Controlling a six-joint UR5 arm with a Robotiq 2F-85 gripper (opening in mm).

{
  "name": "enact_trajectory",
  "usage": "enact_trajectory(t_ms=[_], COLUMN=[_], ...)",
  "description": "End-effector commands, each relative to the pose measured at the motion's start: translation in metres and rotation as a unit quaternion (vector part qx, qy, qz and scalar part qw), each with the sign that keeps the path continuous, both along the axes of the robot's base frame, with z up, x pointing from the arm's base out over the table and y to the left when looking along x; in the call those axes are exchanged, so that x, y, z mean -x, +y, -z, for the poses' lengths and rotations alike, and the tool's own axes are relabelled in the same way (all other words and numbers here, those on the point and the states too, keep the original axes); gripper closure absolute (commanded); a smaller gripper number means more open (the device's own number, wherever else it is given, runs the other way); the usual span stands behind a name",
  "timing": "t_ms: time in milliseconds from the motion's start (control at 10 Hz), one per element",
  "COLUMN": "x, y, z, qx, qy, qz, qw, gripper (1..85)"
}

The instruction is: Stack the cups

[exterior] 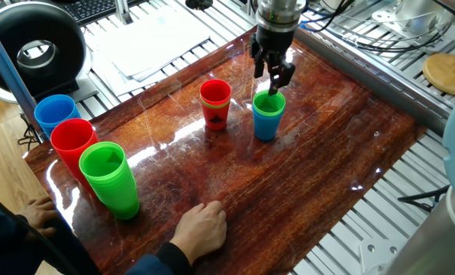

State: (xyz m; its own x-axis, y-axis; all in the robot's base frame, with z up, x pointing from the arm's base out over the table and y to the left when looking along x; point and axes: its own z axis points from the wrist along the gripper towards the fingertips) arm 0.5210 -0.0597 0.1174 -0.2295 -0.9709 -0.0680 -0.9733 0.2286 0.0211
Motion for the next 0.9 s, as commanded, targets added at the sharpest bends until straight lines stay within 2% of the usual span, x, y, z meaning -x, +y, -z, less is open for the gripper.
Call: enact_trajectory(t_ms=[0, 300, 800], x=[-0.005, -0.006, -0.009], y=[0.005, 0.008, 0.007], z=[0.010, 0.022, 0.029], qx=[-0.006, -0.016, -0.017], qy=[-0.014, -0.019, -0.025], qz=[0.000, 0.004, 0.007], qw=[0.9999, 0.9997, 0.9995], gripper=[25.7, 25.7, 30.7])
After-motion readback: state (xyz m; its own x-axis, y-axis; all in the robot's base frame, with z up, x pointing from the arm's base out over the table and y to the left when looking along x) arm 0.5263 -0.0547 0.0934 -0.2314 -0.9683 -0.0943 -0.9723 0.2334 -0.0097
